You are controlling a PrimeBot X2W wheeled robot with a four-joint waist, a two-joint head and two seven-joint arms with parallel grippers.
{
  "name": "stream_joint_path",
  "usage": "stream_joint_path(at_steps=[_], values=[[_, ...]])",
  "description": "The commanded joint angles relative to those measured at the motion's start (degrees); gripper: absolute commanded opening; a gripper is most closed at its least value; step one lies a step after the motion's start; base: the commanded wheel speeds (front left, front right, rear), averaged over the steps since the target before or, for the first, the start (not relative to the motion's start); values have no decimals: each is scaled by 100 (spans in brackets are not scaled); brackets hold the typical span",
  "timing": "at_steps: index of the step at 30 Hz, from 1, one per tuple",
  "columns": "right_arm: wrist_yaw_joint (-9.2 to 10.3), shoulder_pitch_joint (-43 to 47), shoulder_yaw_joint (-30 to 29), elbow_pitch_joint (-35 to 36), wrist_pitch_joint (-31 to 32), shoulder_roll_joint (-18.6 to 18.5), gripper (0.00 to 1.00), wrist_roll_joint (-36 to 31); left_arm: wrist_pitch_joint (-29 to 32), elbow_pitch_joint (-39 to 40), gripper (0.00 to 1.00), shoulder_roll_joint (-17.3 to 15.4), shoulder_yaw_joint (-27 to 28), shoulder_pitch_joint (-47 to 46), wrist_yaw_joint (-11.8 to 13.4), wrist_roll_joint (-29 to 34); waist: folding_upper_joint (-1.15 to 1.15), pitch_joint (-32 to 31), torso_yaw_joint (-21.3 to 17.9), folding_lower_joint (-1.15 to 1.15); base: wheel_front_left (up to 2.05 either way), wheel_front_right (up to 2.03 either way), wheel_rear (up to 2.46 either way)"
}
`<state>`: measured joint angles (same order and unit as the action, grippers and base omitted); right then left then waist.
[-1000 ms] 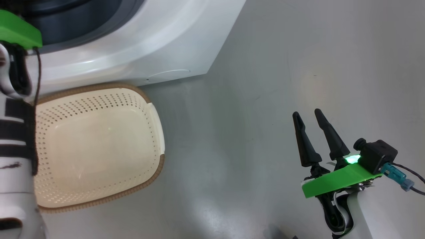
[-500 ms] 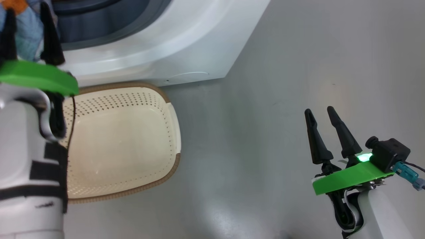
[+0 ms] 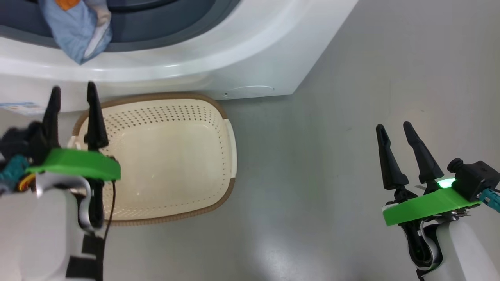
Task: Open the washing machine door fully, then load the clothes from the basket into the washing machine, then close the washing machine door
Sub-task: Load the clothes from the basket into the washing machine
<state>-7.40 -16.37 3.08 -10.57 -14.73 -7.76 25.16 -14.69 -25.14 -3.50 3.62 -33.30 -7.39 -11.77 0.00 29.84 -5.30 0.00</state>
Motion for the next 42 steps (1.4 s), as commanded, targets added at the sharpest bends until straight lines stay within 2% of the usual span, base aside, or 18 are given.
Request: stream_joint_path(at_steps=[1,17,24,34,42], values=[[-9,148,95,140,-27,-59,100,-57,-30,248,100,-122,196,254,-10,18,0,-36,79,0,0,0,0],[-9,377,170,56,-27,-363,100,-94,-30,1318,100,55,349,1889,-10,-54,0,-280,466,0,0,0,0],[-9,455,214,22,-27,-419,100,-91,-30,1536,100,60,309,2387,48,-381,0,-387,540,0,0,0,0],[-9,486,236,19,-27,-469,100,-83,-30,1528,100,61,203,2440,104,-477,0,-432,596,0,0,0,0],[-9,405,263,58,-27,-449,100,-101,-30,1329,100,62,97,2018,69,-454,0,-294,614,0,0,0,0]])
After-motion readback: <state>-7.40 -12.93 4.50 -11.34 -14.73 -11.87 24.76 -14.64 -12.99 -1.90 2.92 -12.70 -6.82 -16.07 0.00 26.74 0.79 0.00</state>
